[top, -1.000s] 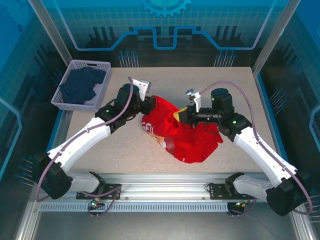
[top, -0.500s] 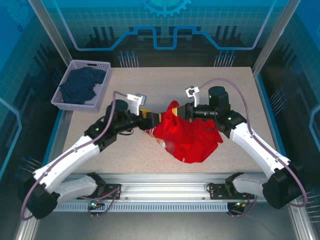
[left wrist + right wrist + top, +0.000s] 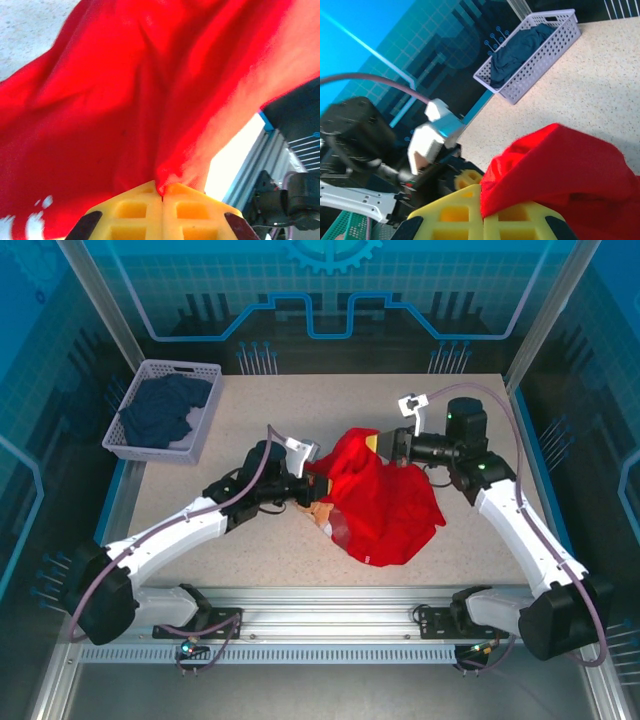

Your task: Fold the inside-out t-shirt

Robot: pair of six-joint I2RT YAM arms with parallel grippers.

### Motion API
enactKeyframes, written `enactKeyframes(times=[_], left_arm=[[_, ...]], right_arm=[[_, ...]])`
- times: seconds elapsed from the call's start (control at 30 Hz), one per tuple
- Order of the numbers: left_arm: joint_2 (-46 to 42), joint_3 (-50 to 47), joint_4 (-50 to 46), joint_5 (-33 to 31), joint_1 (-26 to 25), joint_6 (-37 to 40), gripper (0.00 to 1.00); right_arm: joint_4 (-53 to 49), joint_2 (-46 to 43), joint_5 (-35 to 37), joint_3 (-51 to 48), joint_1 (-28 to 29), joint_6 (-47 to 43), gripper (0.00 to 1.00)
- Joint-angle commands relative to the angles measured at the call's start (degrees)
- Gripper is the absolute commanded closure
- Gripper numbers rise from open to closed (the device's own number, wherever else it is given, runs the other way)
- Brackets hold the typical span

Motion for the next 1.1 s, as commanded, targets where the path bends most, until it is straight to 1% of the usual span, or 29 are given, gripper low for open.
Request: enactKeyframes(times=[0.0, 0.07, 0.1, 0.13, 0.2, 0.27, 0.37, 0.4, 0.5, 0.6, 0.77, 0.87, 0.93, 1.03, 1.07], left_arm=[[1.03, -2.08, -2.09, -6.07, 0.04, 2.38, 0.98], [1.02, -2.16, -3.7, -10.37, 0.04, 2.39, 0.93], [0.79, -2.12, -4.31, -11.71, 0.08, 2.62, 0.89], [0.44, -2.12, -4.35, -12.0, 0.19, 2.89, 0.87], [-0.97, -2.15, -3.75, -11.3, 0.21, 3.26, 0.83], [-2.79, -2.13, -3.18, -9.52, 0.21, 3.6, 0.7], [-6.09, -2.27, -1.17, -4.9, -0.04, 5.09, 0.51], [-6.87, -2.11, -0.73, -3.88, -0.26, 5.79, 0.47], [-7.02, -0.08, -1.87, -3.1, -1.52, 9.12, 0.37], [-4.76, 3.73, -5.44, -4.78, -3.58, 13.25, 0.33], [0.1, 9.17, -7.97, -9.22, -6.25, 18.2, 0.31], [3.67, 12.06, -8.49, -10.71, -6.5, 20.05, 0.34], [6.01, 13.6, -8.52, -10.7, -6.53, 20.66, 0.4], [9.0, 16.38, -9.04, -9.94, -6.31, 20.41, 0.6], [9.65, 17.19, -9.06, -9.23, -6.16, 19.81, 0.7]], right_arm=[[-3.07, -0.42, -6.08, 4.34, -1.88, -1.78, 1.0], [-4.41, 0.02, -6.59, 5.03, -2.17, -2.69, 1.0], [-4.48, 0.47, -7.2, 5.15, -2.2, -2.85, 1.0], [-4.5, 0.96, -7.95, 5.17, -2.11, -2.81, 1.0], [-5.6, 2.14, -8.62, 5.41, -1.72, -3.58, 1.0], [-7.15, 2.83, -8.42, 5.58, -1.25, -4.93, 1.0], [-8.27, 3.29, -8.48, 5.59, -1.08, -6.12, 1.0], [-8.32, 3.38, -8.37, 5.5, -0.99, -6.27, 1.0], [-8.54, 3.6, -8.19, 5.59, -0.79, -6.34, 1.0], [-8.63, 3.85, -8.09, 5.67, -0.53, -6.41, 1.0], [-8.98, 3.91, -8.09, 5.68, -0.19, -6.51, 1.0], [-9.2, 3.76, -8.39, 5.59, -0.13, -6.69, 1.0], [-9.57, 3.65, -8.39, 5.59, -0.13, -7.08, 1.0], [-10.42, 3.31, -8.42, 5.58, -0.19, -7.83, 1.0], [-10.68, 3.24, -8.39, 5.51, -0.21, -8.13, 1.0]])
